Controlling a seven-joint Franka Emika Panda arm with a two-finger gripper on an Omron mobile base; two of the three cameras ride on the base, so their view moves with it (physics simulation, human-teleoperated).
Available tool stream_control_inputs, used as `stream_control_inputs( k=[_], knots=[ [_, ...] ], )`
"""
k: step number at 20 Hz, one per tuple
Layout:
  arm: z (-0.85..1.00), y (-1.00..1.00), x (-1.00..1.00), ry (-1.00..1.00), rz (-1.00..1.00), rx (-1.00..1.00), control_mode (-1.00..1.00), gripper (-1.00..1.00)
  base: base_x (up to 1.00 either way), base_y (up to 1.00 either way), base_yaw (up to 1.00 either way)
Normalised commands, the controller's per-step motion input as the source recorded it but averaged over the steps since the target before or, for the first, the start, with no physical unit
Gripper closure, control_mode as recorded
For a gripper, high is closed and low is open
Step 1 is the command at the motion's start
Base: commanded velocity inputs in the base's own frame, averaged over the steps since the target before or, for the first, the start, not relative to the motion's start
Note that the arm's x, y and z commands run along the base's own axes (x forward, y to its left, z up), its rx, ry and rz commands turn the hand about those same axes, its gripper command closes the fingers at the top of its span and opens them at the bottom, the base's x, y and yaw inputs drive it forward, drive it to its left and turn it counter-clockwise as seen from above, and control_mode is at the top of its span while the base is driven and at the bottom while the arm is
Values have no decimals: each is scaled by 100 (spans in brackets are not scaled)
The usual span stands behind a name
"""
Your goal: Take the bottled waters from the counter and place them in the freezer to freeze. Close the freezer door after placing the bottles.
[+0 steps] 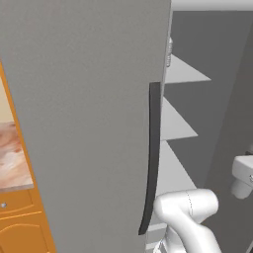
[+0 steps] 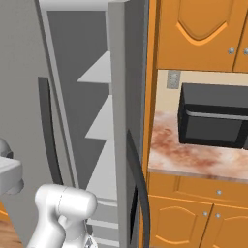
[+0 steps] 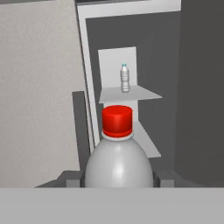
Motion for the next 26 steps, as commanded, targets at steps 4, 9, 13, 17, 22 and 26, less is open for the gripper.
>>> stream_control_inputs(
  k=[4, 9, 13, 17, 22, 26],
  knots=[
    [0, 0, 0, 0, 0, 0, 100, 100, 22, -6, 2],
    [0, 0, 0, 0, 0, 0, 100, 100, 4, 0, 1],
    [0, 0, 0, 0, 0, 0, 100, 100, 0, 0, 0],
    [0, 0, 0, 0, 0, 0, -100, 100, 0, 0, 0],
    [2, 0, 5, 0, 0, 0, -100, 100, 0, 0, 0],
    [12, -12, 35, 0, 0, 0, -100, 100, 0, 0, 0]
  ],
)
